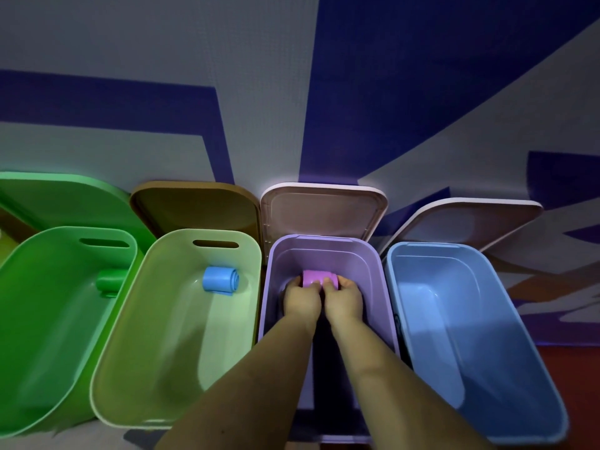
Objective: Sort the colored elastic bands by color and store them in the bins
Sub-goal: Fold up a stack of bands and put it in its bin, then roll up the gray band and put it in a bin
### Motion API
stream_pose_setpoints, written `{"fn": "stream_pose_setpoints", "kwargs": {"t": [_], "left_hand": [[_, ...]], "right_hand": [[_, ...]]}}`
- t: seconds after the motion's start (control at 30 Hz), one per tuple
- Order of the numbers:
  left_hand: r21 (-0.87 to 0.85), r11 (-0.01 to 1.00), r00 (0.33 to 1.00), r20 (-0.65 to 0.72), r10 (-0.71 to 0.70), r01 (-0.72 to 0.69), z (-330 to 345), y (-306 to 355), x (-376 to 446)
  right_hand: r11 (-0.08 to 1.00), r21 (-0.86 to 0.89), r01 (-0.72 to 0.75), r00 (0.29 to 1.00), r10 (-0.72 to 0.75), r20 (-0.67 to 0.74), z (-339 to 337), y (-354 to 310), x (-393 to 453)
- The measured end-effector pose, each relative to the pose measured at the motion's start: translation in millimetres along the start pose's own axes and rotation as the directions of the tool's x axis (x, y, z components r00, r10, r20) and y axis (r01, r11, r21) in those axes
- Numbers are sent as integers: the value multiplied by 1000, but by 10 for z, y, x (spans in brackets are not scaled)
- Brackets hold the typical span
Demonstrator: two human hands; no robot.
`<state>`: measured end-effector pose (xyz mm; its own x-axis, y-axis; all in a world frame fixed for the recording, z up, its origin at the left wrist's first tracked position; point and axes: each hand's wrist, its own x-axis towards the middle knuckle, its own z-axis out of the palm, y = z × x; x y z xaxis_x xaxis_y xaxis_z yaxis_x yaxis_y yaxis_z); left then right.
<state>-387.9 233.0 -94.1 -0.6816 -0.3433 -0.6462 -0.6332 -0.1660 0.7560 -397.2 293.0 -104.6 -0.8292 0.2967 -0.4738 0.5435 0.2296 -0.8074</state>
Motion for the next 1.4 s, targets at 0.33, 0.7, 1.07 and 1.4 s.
{"fn": "stream_pose_setpoints", "kwargs": {"t": [0.33, 0.7, 1.07, 1.4], "left_hand": [[30, 999, 994, 109, 13, -17, -104, 182, -90], [374, 859, 929, 259, 265, -350, -312, 857, -681], [783, -235, 593, 598, 539, -576, -1116, 1663, -2150], [731, -466, 420, 674, 607, -499, -1726, 1961, -3067]], "right_hand": [[988, -147, 45, 992, -27, 123, -123, -104, -56], [756, -487, 437, 895, -314, 316, -678, -753, -620], [108, -757, 645, 668, -560, 489, -1494, -1776, -1926], [2, -827, 563, 599, -690, 406, -1766, -2190, -3101]]}}
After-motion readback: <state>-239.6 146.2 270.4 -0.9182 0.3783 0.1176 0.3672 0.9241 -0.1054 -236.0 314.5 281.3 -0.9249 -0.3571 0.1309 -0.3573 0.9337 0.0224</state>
